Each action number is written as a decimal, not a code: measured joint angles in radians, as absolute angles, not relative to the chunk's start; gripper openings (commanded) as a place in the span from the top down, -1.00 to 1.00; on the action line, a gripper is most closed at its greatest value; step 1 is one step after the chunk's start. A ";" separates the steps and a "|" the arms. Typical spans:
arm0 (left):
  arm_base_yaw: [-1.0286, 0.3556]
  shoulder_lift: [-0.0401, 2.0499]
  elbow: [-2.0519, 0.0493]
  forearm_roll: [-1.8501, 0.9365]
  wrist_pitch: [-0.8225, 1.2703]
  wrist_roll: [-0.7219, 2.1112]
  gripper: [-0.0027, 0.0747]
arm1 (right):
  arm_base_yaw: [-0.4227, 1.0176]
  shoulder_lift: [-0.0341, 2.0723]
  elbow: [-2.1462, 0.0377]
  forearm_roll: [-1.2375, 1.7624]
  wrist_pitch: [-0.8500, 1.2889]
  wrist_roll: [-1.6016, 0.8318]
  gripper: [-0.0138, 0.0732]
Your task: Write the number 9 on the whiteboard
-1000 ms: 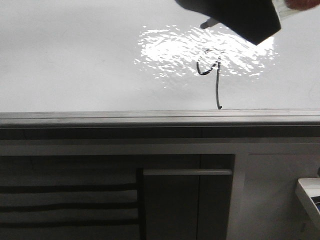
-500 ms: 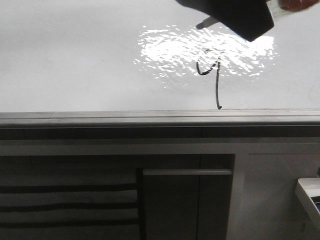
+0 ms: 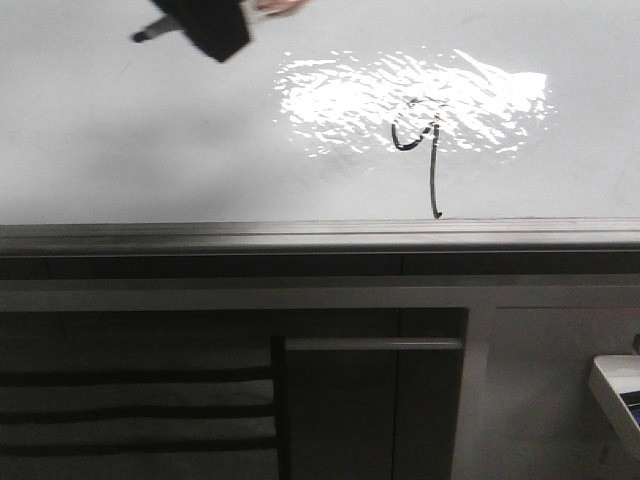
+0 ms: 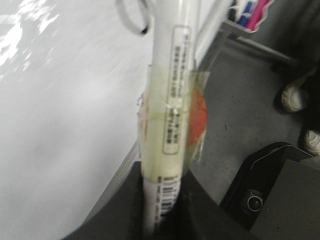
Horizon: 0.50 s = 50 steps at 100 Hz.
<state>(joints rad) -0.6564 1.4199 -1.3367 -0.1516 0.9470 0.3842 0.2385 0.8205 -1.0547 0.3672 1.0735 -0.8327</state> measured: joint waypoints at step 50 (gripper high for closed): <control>-0.394 1.227 -0.825 -0.143 0.345 0.028 0.98 | 0.238 0.817 -1.013 0.365 1.071 -0.812 -0.12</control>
